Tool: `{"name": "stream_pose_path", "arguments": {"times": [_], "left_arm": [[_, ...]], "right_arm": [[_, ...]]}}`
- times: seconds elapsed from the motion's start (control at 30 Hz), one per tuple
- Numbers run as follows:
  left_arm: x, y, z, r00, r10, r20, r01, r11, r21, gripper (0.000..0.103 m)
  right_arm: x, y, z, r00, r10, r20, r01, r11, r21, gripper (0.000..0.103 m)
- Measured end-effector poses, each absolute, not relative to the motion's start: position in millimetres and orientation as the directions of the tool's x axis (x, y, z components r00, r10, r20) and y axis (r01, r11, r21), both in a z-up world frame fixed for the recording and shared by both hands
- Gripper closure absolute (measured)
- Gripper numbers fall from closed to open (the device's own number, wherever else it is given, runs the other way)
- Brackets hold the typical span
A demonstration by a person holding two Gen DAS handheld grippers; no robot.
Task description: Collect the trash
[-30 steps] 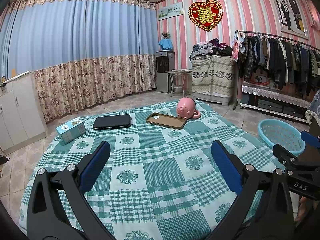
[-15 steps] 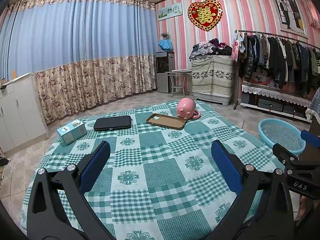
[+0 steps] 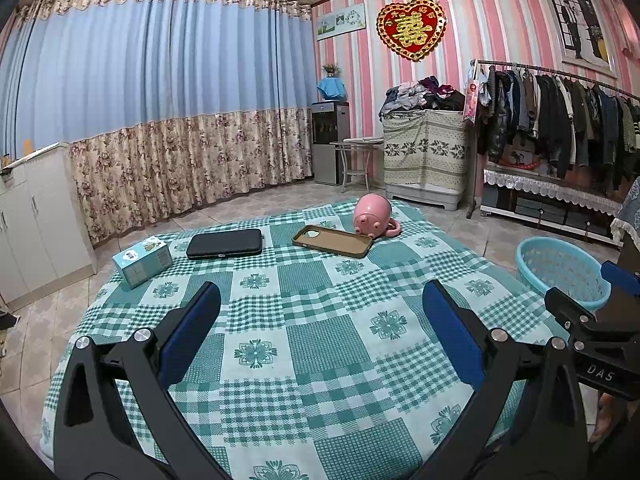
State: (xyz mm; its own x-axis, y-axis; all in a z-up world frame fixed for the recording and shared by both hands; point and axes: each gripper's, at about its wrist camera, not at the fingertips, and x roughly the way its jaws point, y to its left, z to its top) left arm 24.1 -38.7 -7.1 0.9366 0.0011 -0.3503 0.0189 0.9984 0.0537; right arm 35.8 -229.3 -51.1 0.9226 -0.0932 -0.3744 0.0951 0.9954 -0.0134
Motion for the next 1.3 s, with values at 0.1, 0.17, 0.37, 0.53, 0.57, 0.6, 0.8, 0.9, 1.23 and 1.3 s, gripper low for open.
{"name": "stream_pose_path", "arguments": {"times": [0.1,0.17,0.37,0.53,0.57,0.6,0.8,0.9,1.23,1.3], "left_arm": [[24.7,-38.2,-7.5,0.937,0.002,-0.349,0.017,0.999,0.051,0.005],[24.9,-37.9,-7.8,0.937,0.003,-0.348,0.015,0.999,0.05,0.005],[25.6,-37.7,-8.0,0.938,0.003,-0.347,0.016,0.999,0.052,0.005],[25.9,-37.8,-9.2,0.937,0.003,-0.349,0.016,0.999,0.05,0.005],[25.8,-37.8,-9.2,0.937,0.003,-0.349,0.016,0.999,0.051,0.005],[26.2,-37.5,-9.2,0.937,0.003,-0.348,0.015,0.999,0.05,0.005],[26.2,-37.4,-9.3,0.937,0.003,-0.348,0.016,0.999,0.051,0.005],[26.3,-37.4,-9.3,0.937,0.003,-0.348,0.016,0.999,0.051,0.005],[26.3,-37.6,-9.7,0.937,0.002,-0.349,0.017,0.999,0.051,0.005],[26.2,-37.6,-9.7,0.937,0.001,-0.349,0.018,0.999,0.05,0.005]], "right_arm": [[36.0,-229.1,-51.3,0.922,-0.093,-0.376,0.096,0.995,-0.012,0.004],[35.6,-229.8,-51.2,0.922,-0.094,-0.376,0.095,0.995,-0.014,0.004],[35.7,-229.0,-51.4,0.923,-0.094,-0.374,0.096,0.995,-0.014,0.004],[35.6,-229.2,-51.4,0.923,-0.094,-0.374,0.096,0.995,-0.015,0.004],[35.7,-228.9,-51.3,0.923,-0.094,-0.374,0.096,0.995,-0.015,0.004],[35.7,-228.8,-51.3,0.923,-0.095,-0.374,0.096,0.995,-0.015,0.004],[35.8,-228.7,-51.3,0.923,-0.095,-0.374,0.096,0.995,-0.016,0.004],[35.8,-228.7,-51.3,0.922,-0.094,-0.374,0.096,0.995,-0.015,0.004],[34.8,-230.1,-51.6,0.923,-0.095,-0.374,0.096,0.995,-0.016,0.004],[35.0,-229.2,-51.6,0.922,-0.095,-0.374,0.096,0.995,-0.016,0.004]]}}
